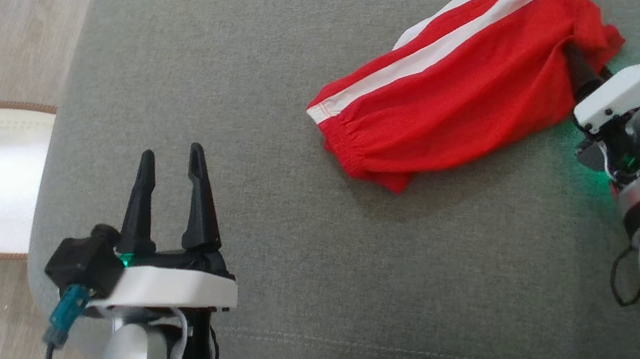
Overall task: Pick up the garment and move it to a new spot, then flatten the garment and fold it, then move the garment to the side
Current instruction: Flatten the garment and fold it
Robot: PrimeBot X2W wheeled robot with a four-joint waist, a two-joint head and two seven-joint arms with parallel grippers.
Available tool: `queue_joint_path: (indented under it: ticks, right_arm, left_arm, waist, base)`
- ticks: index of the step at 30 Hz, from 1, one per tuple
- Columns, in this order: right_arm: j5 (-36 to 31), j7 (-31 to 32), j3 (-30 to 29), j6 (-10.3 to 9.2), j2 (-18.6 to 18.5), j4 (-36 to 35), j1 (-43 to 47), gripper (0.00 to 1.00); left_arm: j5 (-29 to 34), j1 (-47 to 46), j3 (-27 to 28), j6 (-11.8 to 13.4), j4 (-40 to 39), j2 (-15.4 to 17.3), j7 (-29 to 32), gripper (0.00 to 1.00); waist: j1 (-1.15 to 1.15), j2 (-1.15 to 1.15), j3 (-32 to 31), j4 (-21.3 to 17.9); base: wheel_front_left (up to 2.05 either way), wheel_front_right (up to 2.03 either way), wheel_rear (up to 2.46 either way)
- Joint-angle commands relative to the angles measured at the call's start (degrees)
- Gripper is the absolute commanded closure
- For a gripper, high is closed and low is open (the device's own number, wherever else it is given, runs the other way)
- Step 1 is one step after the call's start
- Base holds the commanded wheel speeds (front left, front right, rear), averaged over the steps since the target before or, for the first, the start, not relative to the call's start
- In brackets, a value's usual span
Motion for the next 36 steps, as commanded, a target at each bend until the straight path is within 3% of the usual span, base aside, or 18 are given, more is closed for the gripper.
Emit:
queue_joint_path:
  ticks: [1, 10, 18, 19, 20, 21, 36]
  right_arm:
    - [-0.73, -0.44, -0.16, 0.37, 0.91, 1.81, -1.78, 0.0]
    - [-4.86, -2.36, -4.94, 0.37, 0.91, 11.43, -8.75, 0.0]
    - [-8.28, -4.85, -6.81, 0.37, 0.92, 15.51, -13.53, 0.0]
    - [-8.52, -5.14, -6.69, 0.37, 0.92, 15.77, -13.76, 0.08]
    - [-8.69, -5.34, -6.53, 0.37, 0.92, 16.01, -13.92, 0.77]
    - [-8.83, -5.72, -6.43, 0.37, 0.92, 16.19, -14.01, 1.0]
    - [-3.3, -16.24, -3.87, 0.37, 0.92, 14.87, -10.08, 1.0]
  left_arm:
    - [-0.34, -2.92, 1.15, 0.2, -1.73, 0.43, -0.35, 0.0]
    - [-0.6, -4.07, 0.46, 0.53, -2.54, 0.43, -0.35, 0.0]
    - [-1.07, -4.72, 0.14, 0.8, -2.53, 0.43, -0.35, 0.0]
    - [-1.08, -4.77, 0.13, 0.85, -2.49, 0.43, -0.35, 0.0]
    - [-1.09, -4.82, 0.13, 0.88, -2.43, 0.43, -0.35, 0.0]
    - [-1.07, -4.9, 0.12, 0.87, -2.38, 0.43, -0.35, 0.0]
    - [0.77, -3.38, 0.9, 0.55, -1.4, 0.42, -0.35, 0.0]
  waist:
    - [0.0, 0.0, 0.33, 0.62]
    - [0.0, 0.0, 2.14, 2.17]
    - [0.0, 0.0, 3.43, 2.53]
    - [0.0, 0.0, 3.47, 2.37]
    - [0.0, 0.0, 3.5, 2.17]
    - [0.0, 0.0, 3.52, 1.94]
    - [0.0, 0.0, -1.21, -4.78]
  base:
    - [0.0, 0.0, 0.0]
    - [0.0, 0.0, 0.0]
    - [0.0, 0.0, 0.0]
    - [0.0, 0.0, 0.0]
    - [0.0, 0.0, 0.0]
    - [0.0, 0.0, 0.0]
    - [0.0, 0.0, 0.0]
